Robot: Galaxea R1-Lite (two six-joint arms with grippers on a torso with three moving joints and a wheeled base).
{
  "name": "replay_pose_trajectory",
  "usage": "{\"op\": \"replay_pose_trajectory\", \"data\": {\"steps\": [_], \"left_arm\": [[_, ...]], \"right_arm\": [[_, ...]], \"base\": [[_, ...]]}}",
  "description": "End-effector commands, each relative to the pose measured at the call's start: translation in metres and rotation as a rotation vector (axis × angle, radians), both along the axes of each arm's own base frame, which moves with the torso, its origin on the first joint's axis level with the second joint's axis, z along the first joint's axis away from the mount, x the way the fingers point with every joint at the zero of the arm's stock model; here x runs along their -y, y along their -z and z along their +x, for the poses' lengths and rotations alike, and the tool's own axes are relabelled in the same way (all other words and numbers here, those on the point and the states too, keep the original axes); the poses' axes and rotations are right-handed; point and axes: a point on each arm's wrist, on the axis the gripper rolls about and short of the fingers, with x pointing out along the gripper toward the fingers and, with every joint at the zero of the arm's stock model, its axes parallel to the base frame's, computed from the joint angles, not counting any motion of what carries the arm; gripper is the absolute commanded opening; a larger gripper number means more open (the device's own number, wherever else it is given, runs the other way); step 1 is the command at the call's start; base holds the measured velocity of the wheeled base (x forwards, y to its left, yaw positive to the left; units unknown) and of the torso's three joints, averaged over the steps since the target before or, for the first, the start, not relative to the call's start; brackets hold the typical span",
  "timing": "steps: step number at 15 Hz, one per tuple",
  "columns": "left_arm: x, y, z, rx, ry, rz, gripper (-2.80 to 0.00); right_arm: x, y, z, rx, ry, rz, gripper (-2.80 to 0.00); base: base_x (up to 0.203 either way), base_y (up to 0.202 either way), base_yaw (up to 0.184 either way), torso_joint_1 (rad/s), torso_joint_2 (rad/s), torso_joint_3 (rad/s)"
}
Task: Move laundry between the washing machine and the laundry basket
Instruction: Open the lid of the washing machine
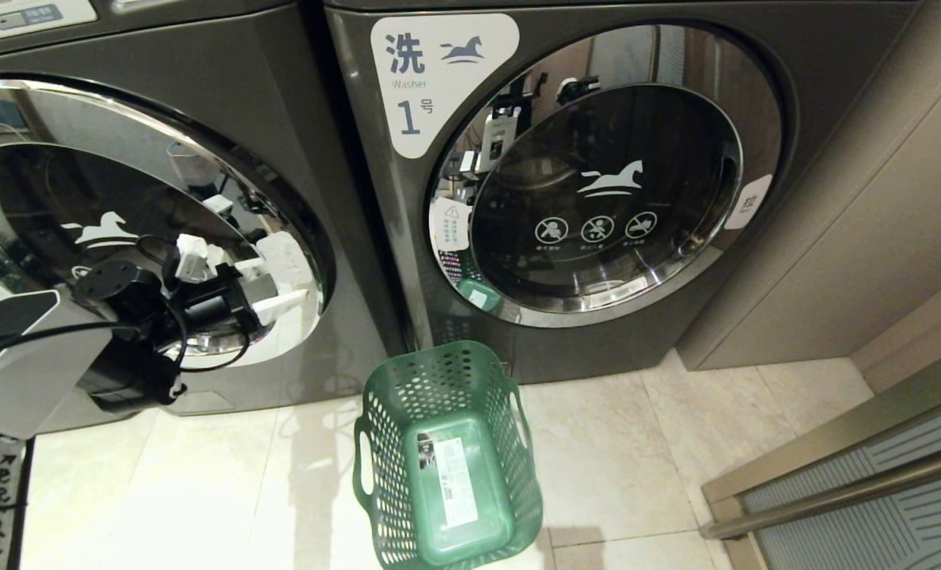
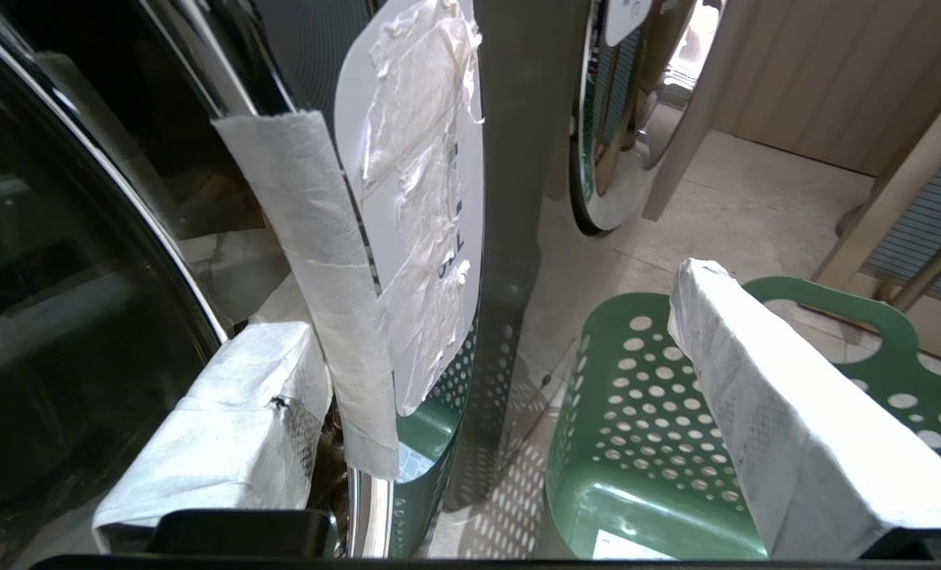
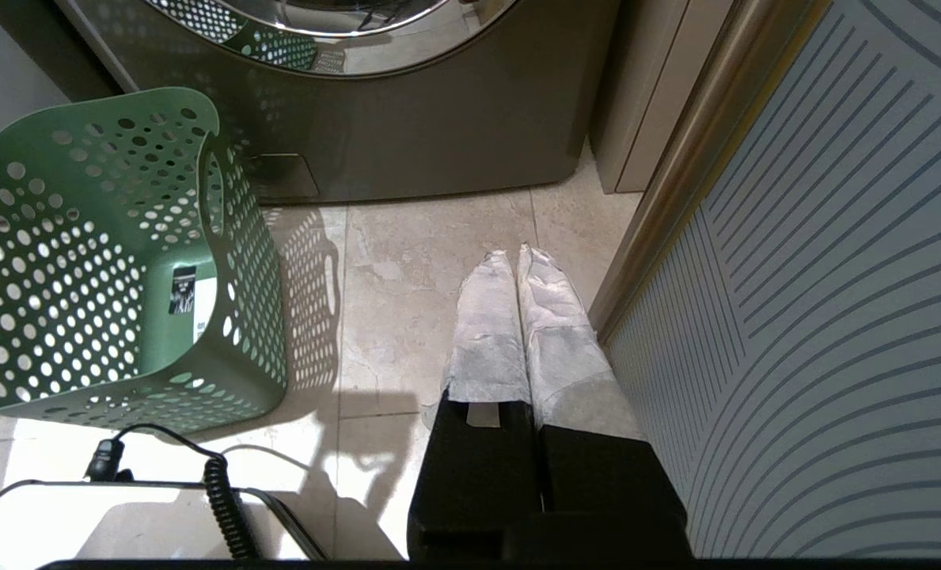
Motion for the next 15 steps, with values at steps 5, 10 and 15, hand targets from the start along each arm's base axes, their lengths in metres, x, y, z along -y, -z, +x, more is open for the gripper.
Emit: {"op": "replay_pose_trajectory", "data": {"steps": [5, 10, 15], "left_arm": [[-0.042, -0.002, -0.007, 0.009, -0.098, -0.002, 0.0], [-0.06, -0.005, -0.012, 0.019, -0.139, 0.001, 0.0], [-0.073, -0.022, -0.053, -0.037, -0.19, -0.011, 0.0]], "right_arm": [[0.0, 0.0, 0.0, 0.0, 0.0, 0.0, -2.8], [0.0, 0.0, 0.0, 0.0, 0.0, 0.0, -2.8], [0.0, 0.0, 0.0, 0.0, -0.001, 0.0, -2.8]], "base": [[0.0, 0.0, 0.0, 0.0, 0.0, 0.0], [0.0, 0.0, 0.0, 0.0, 0.0, 0.0], [0.0, 0.0, 0.0, 0.0, 0.0, 0.0]]}}
